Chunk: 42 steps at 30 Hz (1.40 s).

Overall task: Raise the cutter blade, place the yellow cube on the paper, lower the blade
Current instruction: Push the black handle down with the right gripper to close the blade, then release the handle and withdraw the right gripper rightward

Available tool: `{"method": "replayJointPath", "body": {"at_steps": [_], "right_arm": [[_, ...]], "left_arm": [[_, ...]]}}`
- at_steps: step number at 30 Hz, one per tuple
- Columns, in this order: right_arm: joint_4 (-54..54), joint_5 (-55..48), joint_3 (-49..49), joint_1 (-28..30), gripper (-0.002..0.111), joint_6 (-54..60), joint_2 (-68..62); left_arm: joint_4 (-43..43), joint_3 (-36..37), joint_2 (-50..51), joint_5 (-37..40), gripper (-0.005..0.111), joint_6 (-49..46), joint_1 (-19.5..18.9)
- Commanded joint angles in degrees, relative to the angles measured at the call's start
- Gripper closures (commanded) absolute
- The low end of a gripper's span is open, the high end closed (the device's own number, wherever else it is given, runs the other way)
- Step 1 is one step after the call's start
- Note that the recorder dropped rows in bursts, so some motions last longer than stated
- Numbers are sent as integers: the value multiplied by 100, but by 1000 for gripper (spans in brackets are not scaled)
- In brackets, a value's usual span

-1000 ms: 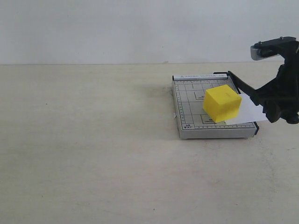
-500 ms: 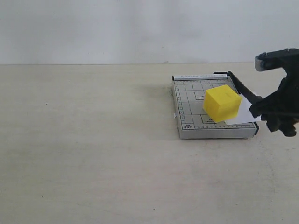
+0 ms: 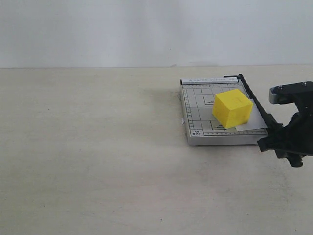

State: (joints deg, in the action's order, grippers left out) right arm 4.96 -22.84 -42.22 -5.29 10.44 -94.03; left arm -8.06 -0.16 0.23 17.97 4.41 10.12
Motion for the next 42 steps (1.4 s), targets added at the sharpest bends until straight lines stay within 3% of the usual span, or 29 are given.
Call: {"method": "replayJointPath", "body": {"at_steps": [1,13,21,24,29,34,42], "right_arm": [[51,-493,220,-43,108,195,-409],[51,-194,220,-43,108,208,-613],[121,-542,220,-43,107,625,-427],[307,-695,220,-43,90,839,-382],[325,-694,220,-43,37,827,-387],[325,-755,152,-43,44,846,-370],[294,-857,-126,-43,44,896,66]], "left_arm": [[-10,16,-23,4,102,-27,-22],[-10,16,-23,4,102,-27,-22],[-10,16,-23,4,102,-27,-22],[-10,16,-23,4,102,-27,-22],[-10,16,-23,4,102,-27,-22],[-10,16,-23,4,102,-27,-22],[-10,16,-23,4,102,-27,-22]]}}
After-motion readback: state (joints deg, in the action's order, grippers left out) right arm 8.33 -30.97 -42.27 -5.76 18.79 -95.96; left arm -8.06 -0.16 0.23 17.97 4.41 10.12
